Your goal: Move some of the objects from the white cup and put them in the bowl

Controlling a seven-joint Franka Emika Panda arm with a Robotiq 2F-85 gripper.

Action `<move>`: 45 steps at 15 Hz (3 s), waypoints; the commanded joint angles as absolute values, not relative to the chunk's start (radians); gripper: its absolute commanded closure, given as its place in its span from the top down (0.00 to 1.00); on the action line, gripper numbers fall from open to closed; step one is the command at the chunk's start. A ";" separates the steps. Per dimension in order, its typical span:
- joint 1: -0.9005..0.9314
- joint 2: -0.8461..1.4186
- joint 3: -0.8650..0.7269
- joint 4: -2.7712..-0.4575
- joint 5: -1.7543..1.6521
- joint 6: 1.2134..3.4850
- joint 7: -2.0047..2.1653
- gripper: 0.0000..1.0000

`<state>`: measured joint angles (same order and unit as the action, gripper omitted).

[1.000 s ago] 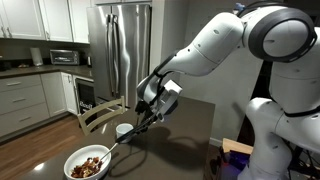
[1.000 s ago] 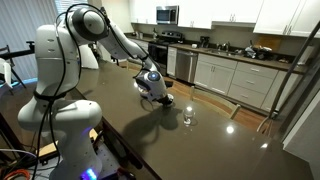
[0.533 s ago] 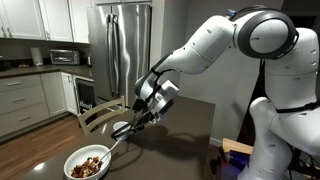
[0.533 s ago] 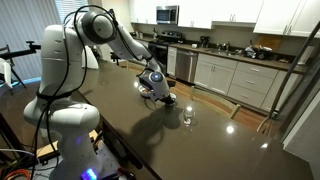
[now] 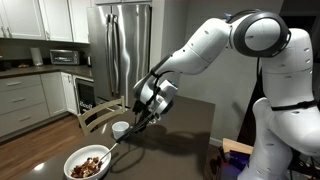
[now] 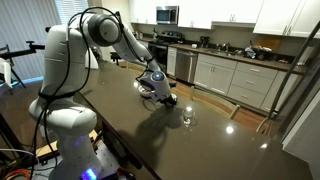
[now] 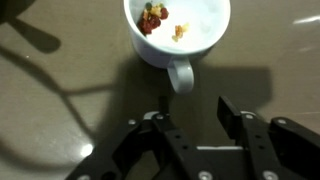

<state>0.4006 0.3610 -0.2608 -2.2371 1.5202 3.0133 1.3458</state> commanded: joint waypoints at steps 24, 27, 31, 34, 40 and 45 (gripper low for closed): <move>0.929 0.382 -0.919 -2.433 0.577 2.992 1.888 1.00; 0.909 0.392 -0.896 -2.417 0.596 3.005 1.889 1.00; 0.907 0.397 -0.893 -2.418 0.596 3.005 1.889 1.00; 0.927 0.347 -0.916 -2.418 0.586 2.986 1.887 1.00; 1.116 0.304 -1.078 -2.463 0.477 3.091 1.841 1.00; 1.276 0.273 -1.233 -2.512 0.378 3.247 1.735 1.00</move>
<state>1.1997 0.3314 -1.1542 -2.4598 0.4303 3.1518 1.8158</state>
